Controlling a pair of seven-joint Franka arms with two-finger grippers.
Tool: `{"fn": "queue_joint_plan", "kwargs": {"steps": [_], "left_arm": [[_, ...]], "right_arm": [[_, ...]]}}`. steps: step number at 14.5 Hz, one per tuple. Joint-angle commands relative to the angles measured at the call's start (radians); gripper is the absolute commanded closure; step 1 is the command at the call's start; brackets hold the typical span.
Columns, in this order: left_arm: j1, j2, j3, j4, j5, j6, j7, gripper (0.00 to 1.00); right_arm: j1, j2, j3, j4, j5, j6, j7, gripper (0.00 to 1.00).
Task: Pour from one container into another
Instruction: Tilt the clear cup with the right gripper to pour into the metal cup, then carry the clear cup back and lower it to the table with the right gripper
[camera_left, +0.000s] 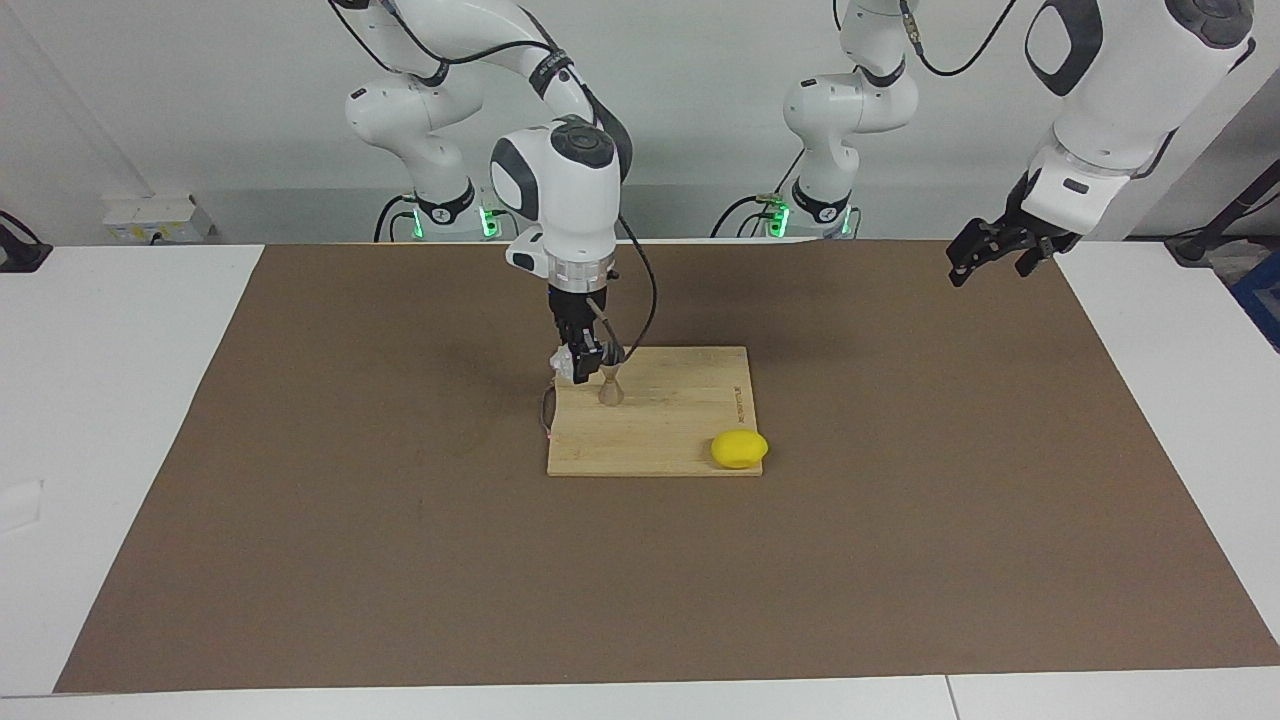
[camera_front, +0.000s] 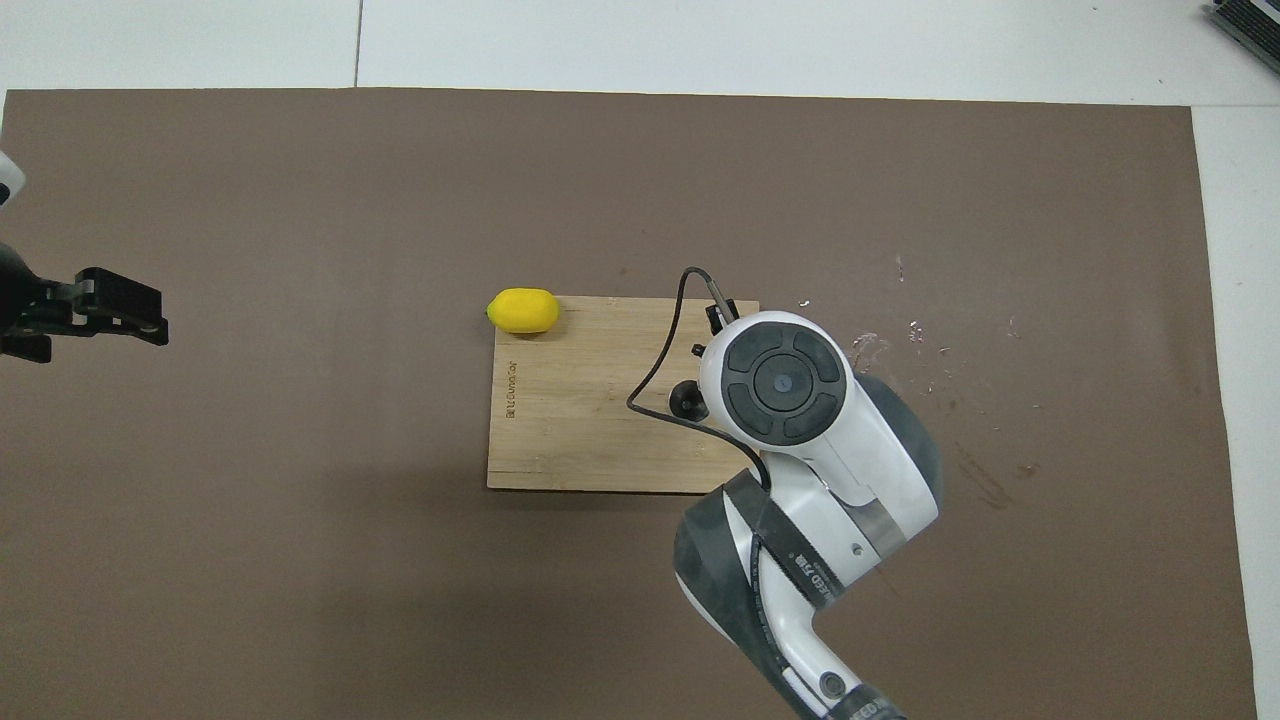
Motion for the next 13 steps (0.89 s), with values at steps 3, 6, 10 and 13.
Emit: {"fn": "queue_joint_plan", "kwargs": {"steps": [3,6,10,13], "left_arm": [[0.033,-0.019,-0.012,-0.026,0.015,0.057,0.005,0.00],[0.033,-0.017,-0.012,-0.022,0.015,0.069,-0.001,0.00],[0.032,-0.015,-0.012,-0.022,0.015,0.087,0.000,0.00],[0.032,-0.017,-0.012,-0.026,0.015,0.087,0.005,0.00]], "right_arm": [[-0.016,-0.010,0.003,-0.010,0.082,-0.004,-0.005,0.86],[-0.044,-0.009,0.003,-0.016,0.143,-0.001,-0.042,0.86],[-0.076,-0.017,0.003,-0.052,0.243,0.014,-0.088,0.86],[-0.156,-0.027,0.003,-0.100,0.376,0.031,-0.222,0.86]]}}
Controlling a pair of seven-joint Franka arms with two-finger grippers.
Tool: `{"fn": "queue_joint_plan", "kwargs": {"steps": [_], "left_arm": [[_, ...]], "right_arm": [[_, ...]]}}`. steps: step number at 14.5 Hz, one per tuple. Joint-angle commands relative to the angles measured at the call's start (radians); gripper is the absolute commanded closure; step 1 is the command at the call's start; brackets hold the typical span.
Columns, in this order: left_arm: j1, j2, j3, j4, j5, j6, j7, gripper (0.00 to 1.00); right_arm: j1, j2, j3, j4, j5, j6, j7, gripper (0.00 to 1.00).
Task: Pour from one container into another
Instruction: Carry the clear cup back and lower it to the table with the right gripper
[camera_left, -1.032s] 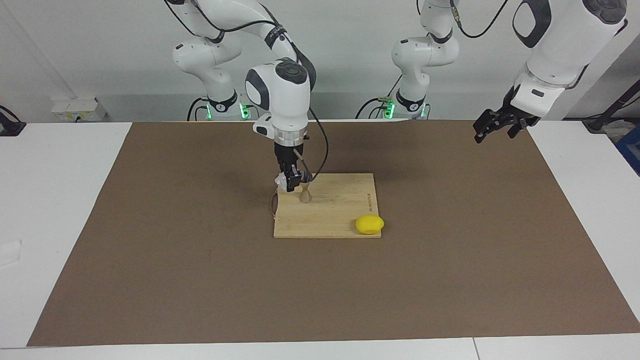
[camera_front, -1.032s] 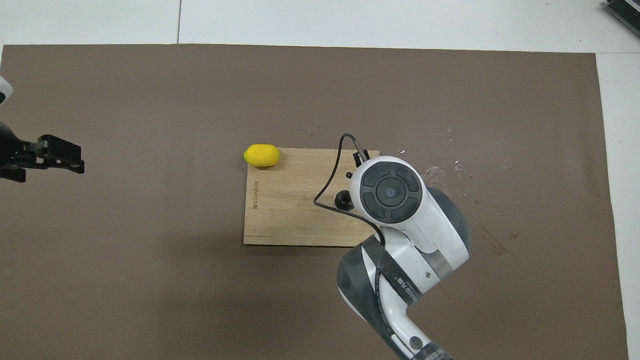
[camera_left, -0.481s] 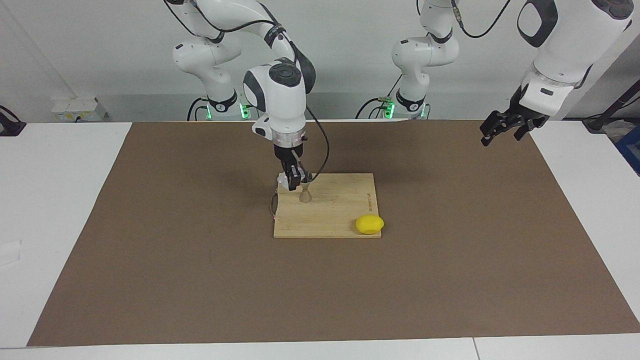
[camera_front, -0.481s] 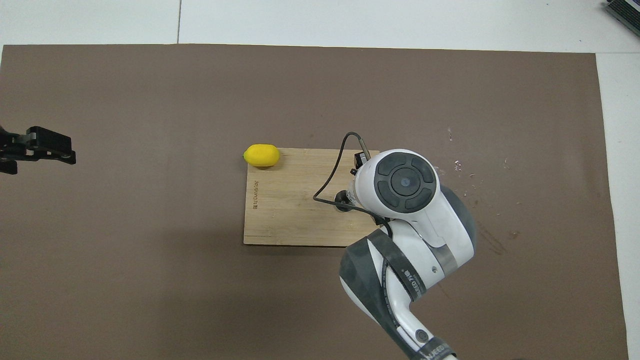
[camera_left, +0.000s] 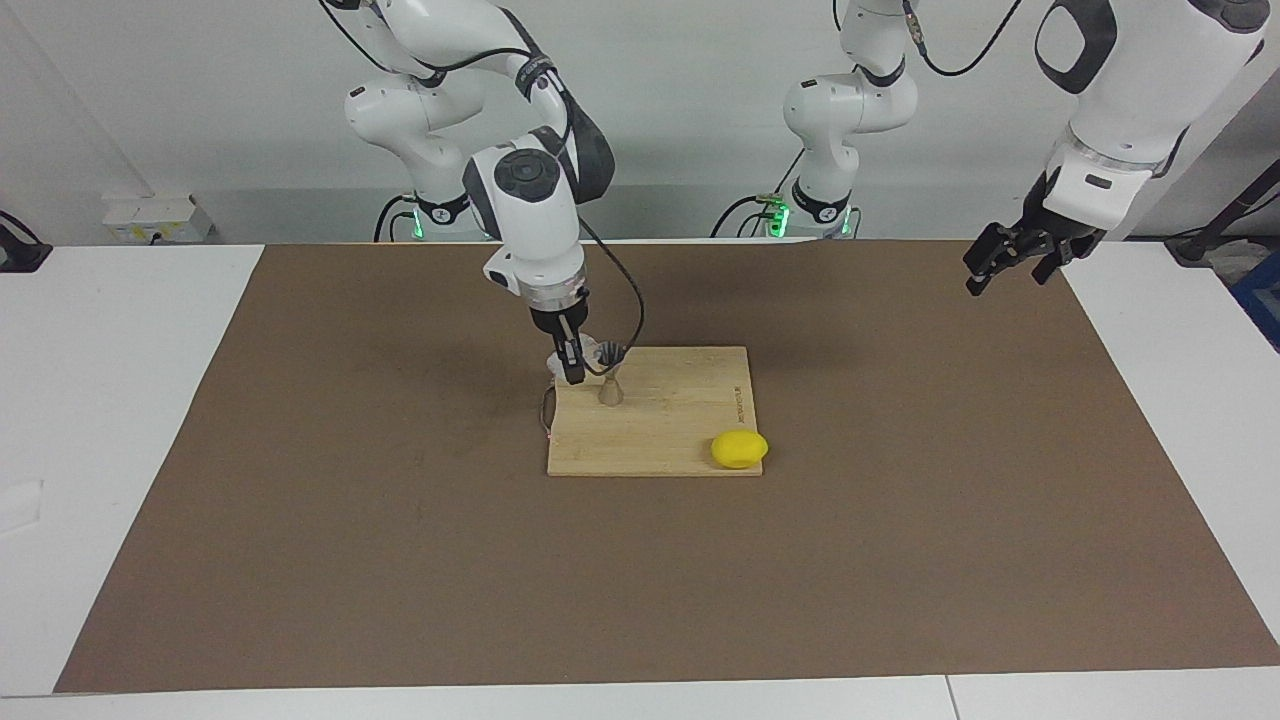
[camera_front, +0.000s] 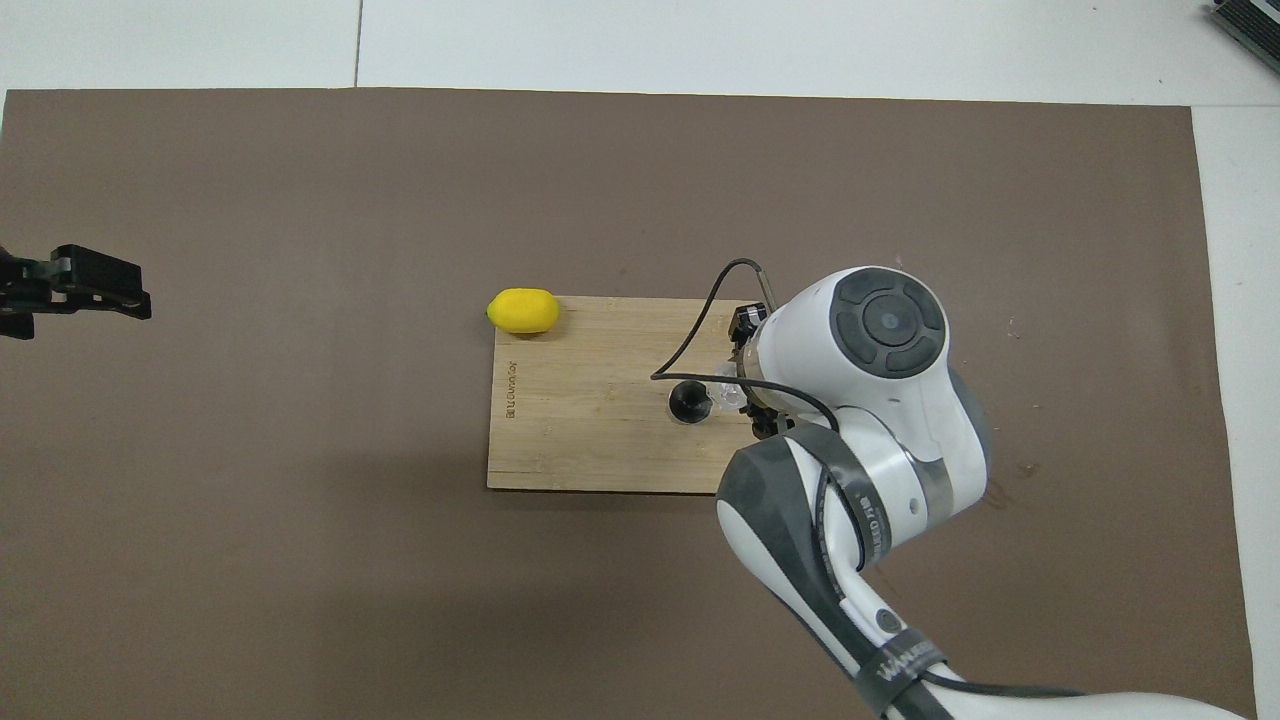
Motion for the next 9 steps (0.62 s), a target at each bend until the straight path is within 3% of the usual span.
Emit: {"fn": "queue_joint_plan", "kwargs": {"steps": [1,9], "left_arm": [[0.011,-0.017,-0.010,-0.025,0.017,0.020,0.007,0.00],[0.006,-0.025,-0.010,-0.041,0.017,0.022,0.011,0.00]], "right_arm": [[-0.094,-0.033,0.007,-0.082,0.130,0.044,-0.154,0.86],[-0.369,-0.016,0.007,-0.185,0.472,0.042,-0.592,0.91]]}}
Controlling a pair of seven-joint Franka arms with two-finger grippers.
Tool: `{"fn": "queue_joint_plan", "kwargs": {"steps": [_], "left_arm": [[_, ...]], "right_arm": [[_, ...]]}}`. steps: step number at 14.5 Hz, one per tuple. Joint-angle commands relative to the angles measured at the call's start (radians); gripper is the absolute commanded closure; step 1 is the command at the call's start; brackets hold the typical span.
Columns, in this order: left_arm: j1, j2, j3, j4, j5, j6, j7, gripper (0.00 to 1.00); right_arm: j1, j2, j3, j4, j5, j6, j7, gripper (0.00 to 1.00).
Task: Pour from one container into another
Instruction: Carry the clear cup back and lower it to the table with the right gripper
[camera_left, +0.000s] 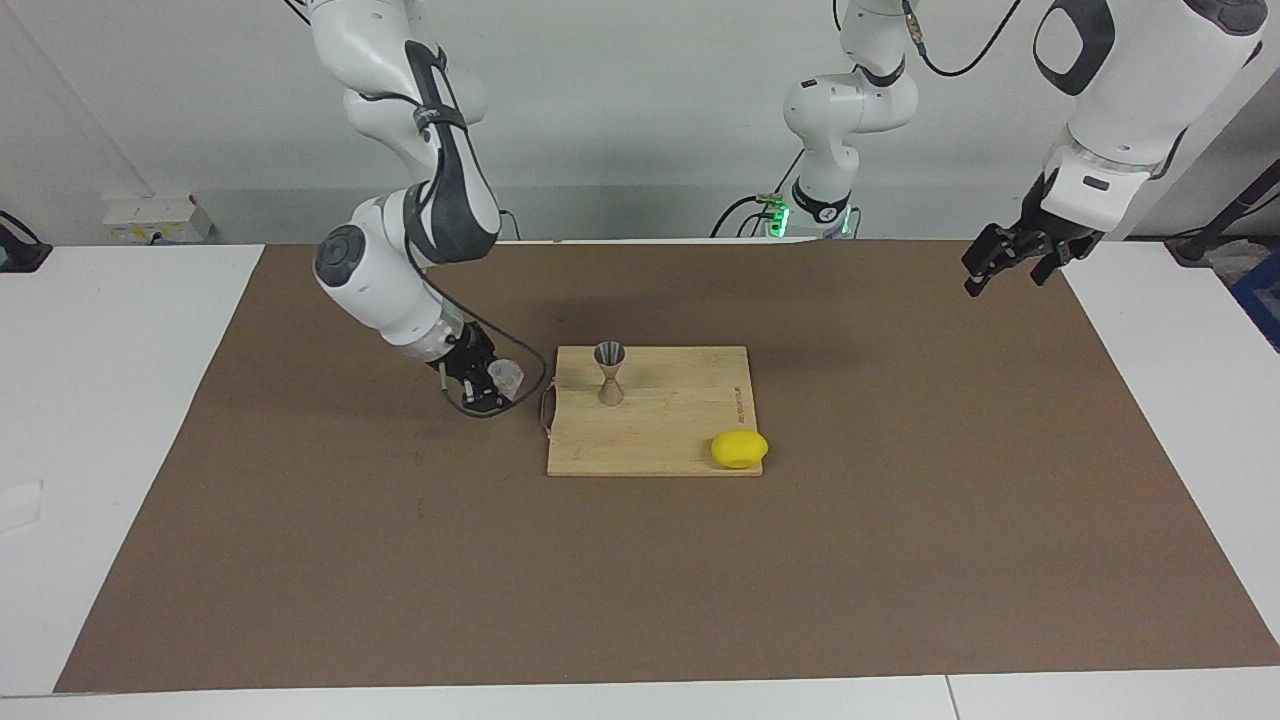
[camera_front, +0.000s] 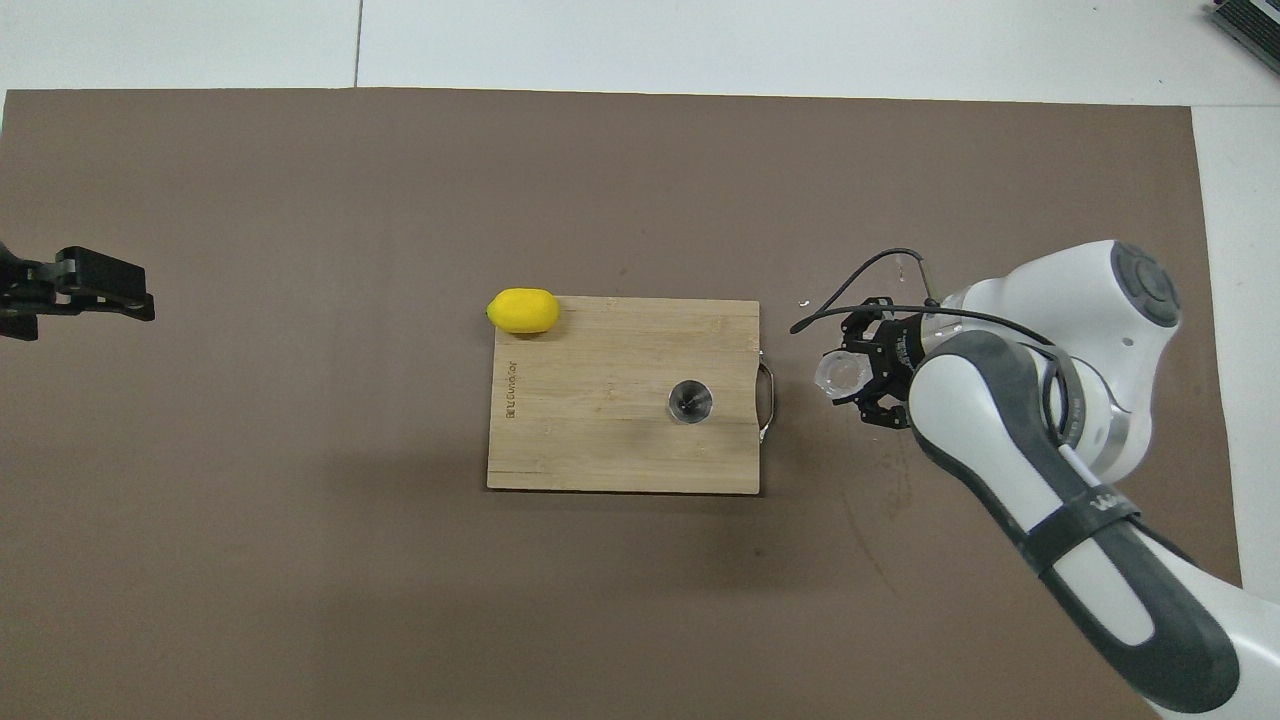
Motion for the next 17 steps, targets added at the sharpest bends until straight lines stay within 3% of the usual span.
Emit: {"fn": "queue_joint_plan", "kwargs": {"steps": [1,8,12,15,17], "left_arm": [[0.006,-0.025,-0.008,-0.034,0.017,0.024,0.010,0.00],[0.006,-0.028,-0.008,-0.045,0.015,0.024,0.010,0.00],[0.004,-0.031,-0.008,-0.057,0.017,0.024,0.009,0.00],[0.003,-0.031,-0.006,-0.057,0.015,0.026,0.007,0.00],[0.003,-0.032,-0.008,-0.057,0.015,0.026,0.006,0.00]], "right_arm": [[-0.094,-0.008,0.013,-0.050,0.105,0.015,-0.156,0.93],[-0.220,0.071,0.015,-0.047,0.257,-0.048,-0.364,0.98],[-0.241,0.090,0.015,-0.046,0.268,-0.065,-0.391,0.97],[-0.254,0.090,0.013,-0.049,0.281,-0.067,-0.404,0.86],[-0.264,0.090,0.012,-0.056,0.281,-0.061,-0.404,0.72]]}}
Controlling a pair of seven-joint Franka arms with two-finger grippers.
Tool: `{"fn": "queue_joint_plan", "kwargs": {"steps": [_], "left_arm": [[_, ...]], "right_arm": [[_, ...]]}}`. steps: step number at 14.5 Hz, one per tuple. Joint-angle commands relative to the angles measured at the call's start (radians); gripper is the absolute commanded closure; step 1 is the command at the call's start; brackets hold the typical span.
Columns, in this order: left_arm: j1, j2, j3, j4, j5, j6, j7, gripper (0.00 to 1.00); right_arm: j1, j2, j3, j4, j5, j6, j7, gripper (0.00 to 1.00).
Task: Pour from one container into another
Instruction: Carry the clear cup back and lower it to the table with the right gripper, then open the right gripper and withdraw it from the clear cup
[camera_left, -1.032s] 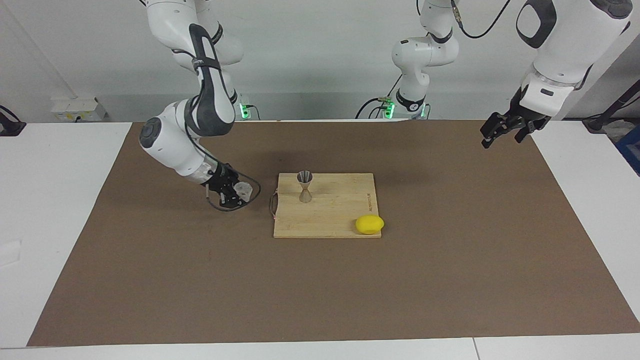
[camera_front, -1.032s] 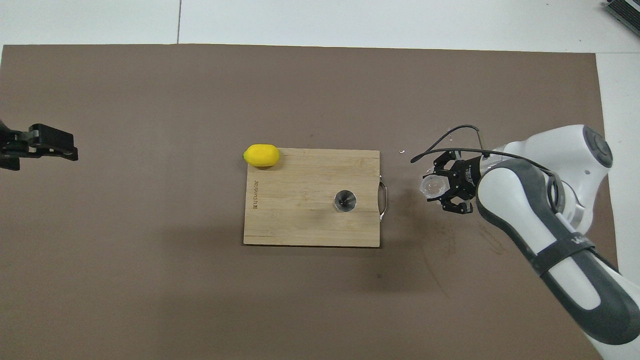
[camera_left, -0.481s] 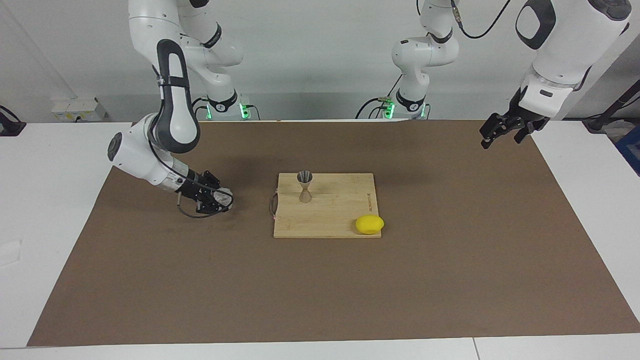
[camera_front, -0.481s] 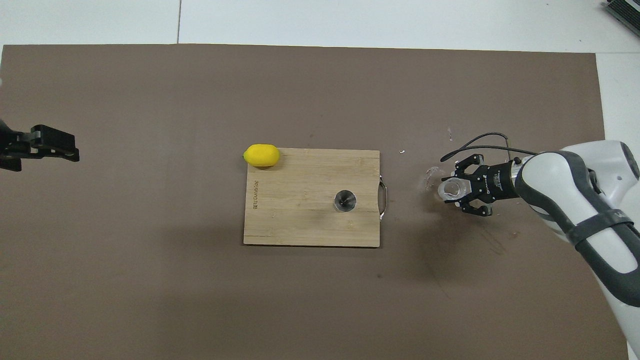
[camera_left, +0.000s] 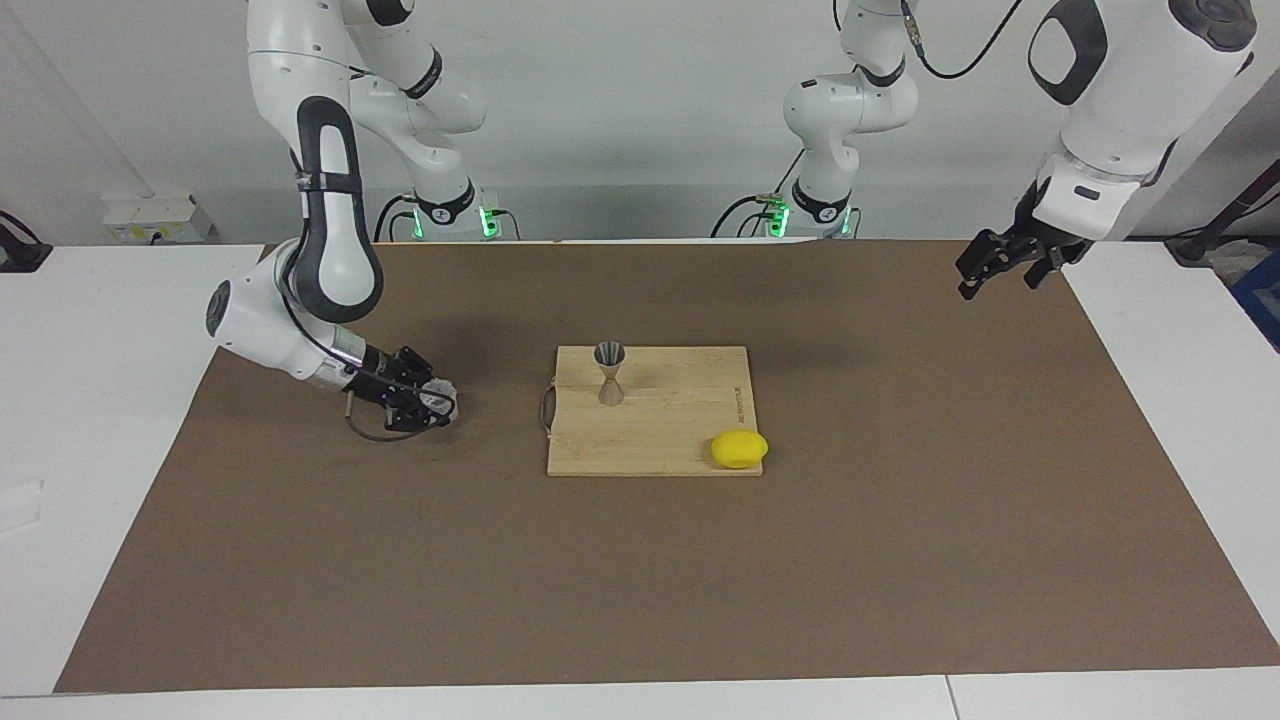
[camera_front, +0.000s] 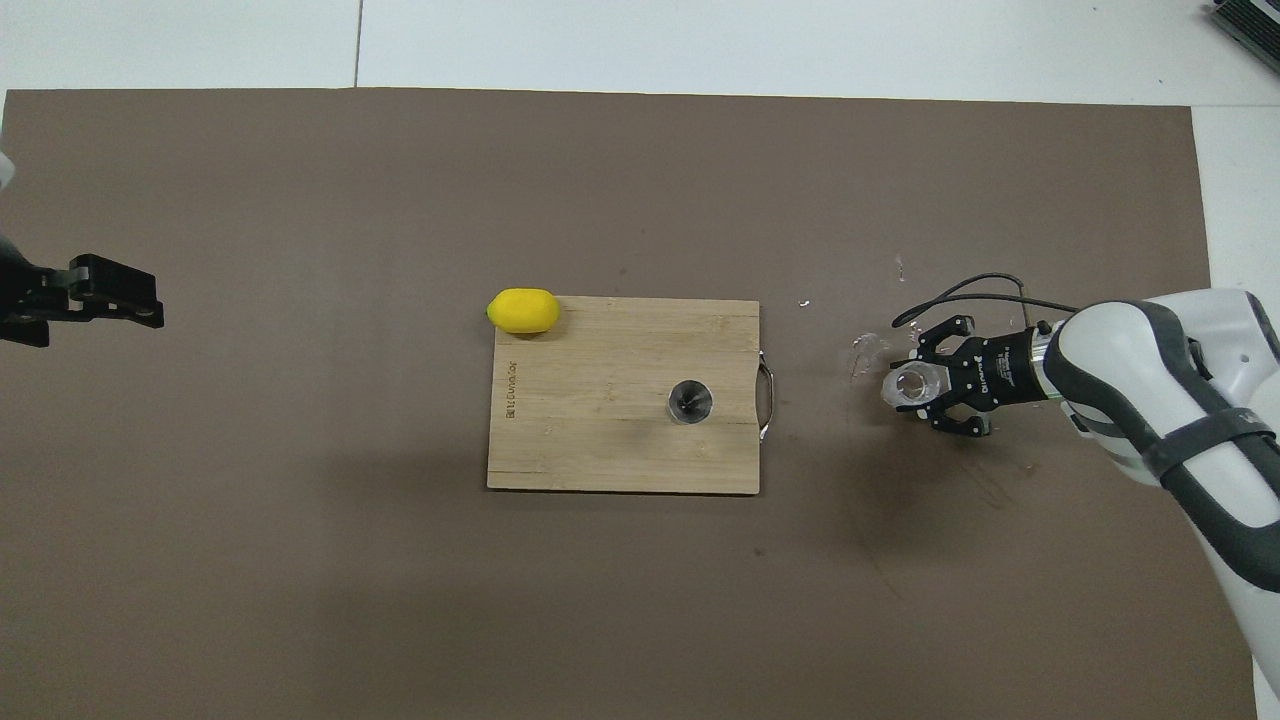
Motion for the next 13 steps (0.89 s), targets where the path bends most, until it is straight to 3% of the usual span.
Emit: {"fn": "queue_joint_plan", "kwargs": {"steps": [1,4,5,6,13], "left_arm": [[0.003,-0.032,-0.006,-0.039,0.015,0.023,0.006,0.00],[0.003,-0.035,-0.006,-0.042,0.017,0.023,0.006,0.00],[0.001,-0.035,-0.006,-0.042,0.015,0.023,0.004,0.00],[0.001,-0.035,-0.006,-0.042,0.017,0.023,0.004,0.00],[0.000,-0.040,-0.005,-0.057,0.015,0.029,0.001,0.00]], "right_arm": [[-0.036,-0.004,0.011,-0.018,0.038,-0.001,-0.042,0.64],[-0.046,-0.011,0.008,-0.039,0.036,0.007,-0.051,0.19],[-0.048,-0.011,0.008,-0.048,0.036,0.022,-0.060,0.16],[-0.048,-0.013,0.008,-0.056,0.036,0.036,-0.062,0.04],[-0.097,-0.057,0.001,-0.059,0.007,0.039,-0.074,0.00]]}}
